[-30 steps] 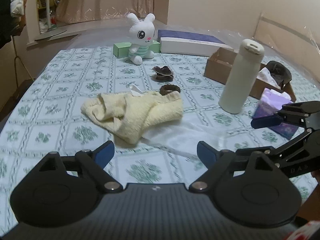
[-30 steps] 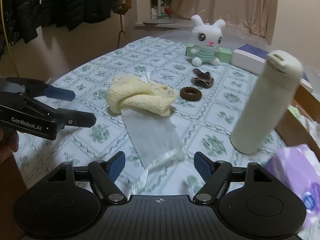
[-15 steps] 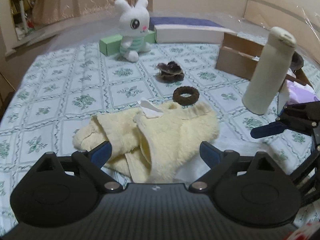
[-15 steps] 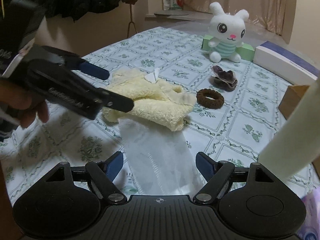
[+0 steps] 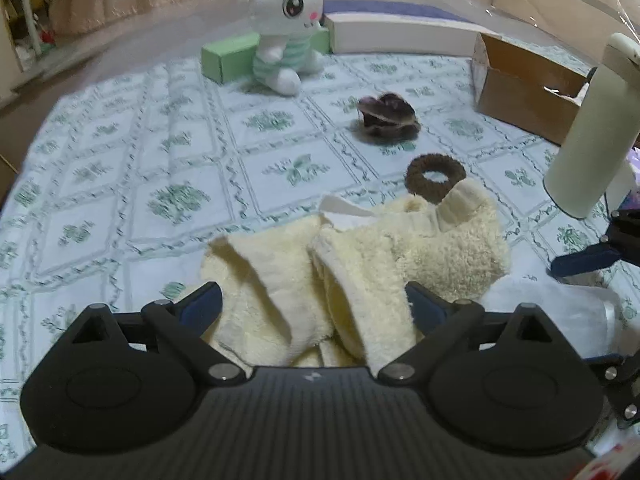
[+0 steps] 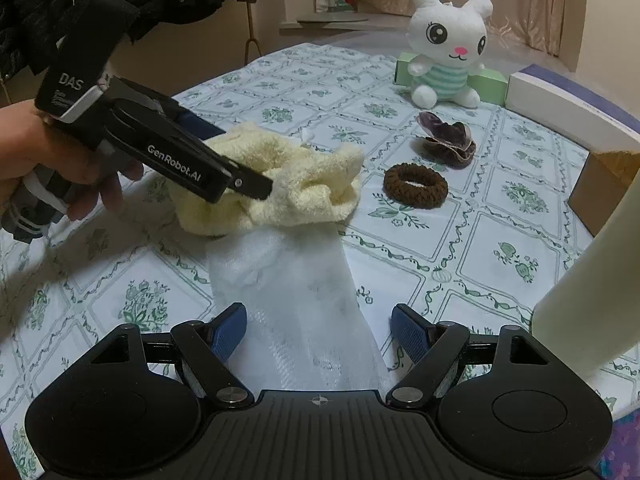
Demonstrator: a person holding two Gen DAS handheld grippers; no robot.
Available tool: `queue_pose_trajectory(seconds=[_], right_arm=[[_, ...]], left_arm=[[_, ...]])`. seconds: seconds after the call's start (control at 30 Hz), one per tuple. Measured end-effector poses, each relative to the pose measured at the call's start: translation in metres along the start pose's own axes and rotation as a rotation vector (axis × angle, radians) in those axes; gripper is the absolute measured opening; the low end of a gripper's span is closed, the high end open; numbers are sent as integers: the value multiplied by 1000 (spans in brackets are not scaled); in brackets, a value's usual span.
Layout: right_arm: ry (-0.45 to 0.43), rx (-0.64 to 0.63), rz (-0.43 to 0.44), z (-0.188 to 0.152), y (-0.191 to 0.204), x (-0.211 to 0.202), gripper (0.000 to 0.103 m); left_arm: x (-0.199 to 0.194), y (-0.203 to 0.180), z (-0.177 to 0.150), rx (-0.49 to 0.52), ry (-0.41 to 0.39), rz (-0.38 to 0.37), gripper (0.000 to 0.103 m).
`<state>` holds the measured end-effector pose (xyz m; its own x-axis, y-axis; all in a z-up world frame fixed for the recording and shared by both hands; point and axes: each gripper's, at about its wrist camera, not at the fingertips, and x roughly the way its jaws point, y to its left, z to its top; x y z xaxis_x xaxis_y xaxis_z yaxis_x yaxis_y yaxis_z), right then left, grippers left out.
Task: Organize soft objects
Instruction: 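Grasp the yellow towel with the left tool while the right tool grasps the clear plastic bag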
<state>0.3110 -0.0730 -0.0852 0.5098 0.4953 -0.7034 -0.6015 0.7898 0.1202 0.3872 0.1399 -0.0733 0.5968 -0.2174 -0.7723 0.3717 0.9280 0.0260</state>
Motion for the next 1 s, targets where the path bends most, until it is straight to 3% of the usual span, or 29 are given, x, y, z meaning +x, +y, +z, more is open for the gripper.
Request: queue_pose_trajectory(seconds=[0.07, 0.2, 0.27, 0.33, 0.43, 0.7, 0.8, 1.0], right_arm=[[-2, 0, 1, 1, 0, 2, 79], [-10, 3, 3, 4, 0, 4, 79], [-11, 2, 8, 4, 0, 5, 79], [-11, -5, 12, 4, 2, 5, 79], [-10, -22, 22, 4, 5, 5, 79], [-3, -79, 27, 2, 12, 9, 79], [-3, -83, 27, 2, 11, 13, 79], [-6, -98, 16, 2, 12, 16, 79]], left_arm=[[4, 1, 0, -11, 19, -12, 95], [4, -3, -2, -36, 32, -27, 79], [2, -3, -3, -58, 35, -40, 65], [-1, -5, -2, -64, 37, -65, 37], [-8, -9, 0, -74, 39, -81, 22], [-31, 10, 4, -146, -35, -2, 19], [-31, 20, 4, -136, -23, 8, 19], [-22, 17, -4, -59, 1, 48, 31]])
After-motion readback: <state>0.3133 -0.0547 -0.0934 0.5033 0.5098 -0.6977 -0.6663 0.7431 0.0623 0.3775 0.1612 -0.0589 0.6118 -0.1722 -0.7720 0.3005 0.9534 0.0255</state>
